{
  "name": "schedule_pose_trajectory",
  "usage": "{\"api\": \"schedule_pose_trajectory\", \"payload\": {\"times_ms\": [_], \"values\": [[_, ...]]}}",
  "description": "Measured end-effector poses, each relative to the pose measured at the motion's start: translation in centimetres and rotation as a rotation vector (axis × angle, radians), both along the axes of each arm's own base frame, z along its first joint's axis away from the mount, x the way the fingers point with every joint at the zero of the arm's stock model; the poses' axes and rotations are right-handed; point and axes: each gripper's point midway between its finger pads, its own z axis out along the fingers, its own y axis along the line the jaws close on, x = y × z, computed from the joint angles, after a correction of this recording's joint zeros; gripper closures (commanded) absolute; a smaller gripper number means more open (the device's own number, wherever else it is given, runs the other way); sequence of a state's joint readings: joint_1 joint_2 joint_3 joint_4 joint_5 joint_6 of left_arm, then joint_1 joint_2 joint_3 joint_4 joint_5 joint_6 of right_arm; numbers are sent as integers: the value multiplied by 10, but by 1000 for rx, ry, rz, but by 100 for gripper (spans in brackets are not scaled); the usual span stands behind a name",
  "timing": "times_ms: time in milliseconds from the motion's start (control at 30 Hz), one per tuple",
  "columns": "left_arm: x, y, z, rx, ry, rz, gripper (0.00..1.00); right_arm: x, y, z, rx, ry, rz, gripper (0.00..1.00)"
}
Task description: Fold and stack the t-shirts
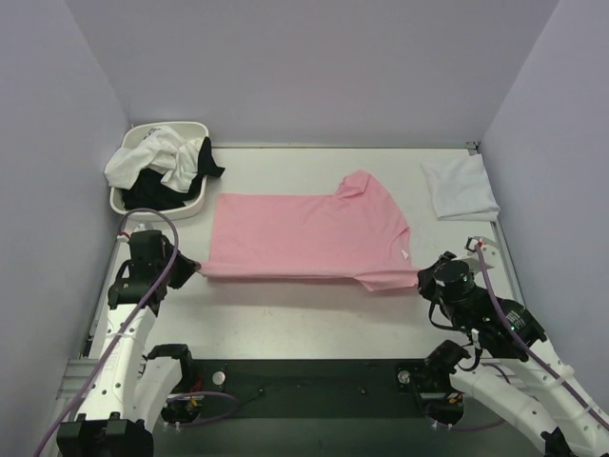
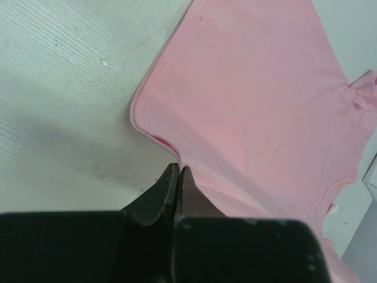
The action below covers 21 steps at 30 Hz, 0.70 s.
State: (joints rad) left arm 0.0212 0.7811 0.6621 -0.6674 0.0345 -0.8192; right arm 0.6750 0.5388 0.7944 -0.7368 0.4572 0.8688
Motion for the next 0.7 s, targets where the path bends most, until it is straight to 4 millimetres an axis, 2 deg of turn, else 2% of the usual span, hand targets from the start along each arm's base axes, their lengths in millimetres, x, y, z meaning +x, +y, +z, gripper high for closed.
{"api": "schedule_pose_trajectory", "payload": {"times_ms": [133, 433, 700], "values": [[7, 2, 7, 10, -8, -3, 100, 2, 2, -3, -16, 13, 5, 100], [13, 1, -1, -1, 19, -15, 100, 13, 11, -10, -52, 46, 20, 100], [21, 0, -16, -6, 68, -16, 100, 30, 14, -20, -45, 76, -1, 100]]}}
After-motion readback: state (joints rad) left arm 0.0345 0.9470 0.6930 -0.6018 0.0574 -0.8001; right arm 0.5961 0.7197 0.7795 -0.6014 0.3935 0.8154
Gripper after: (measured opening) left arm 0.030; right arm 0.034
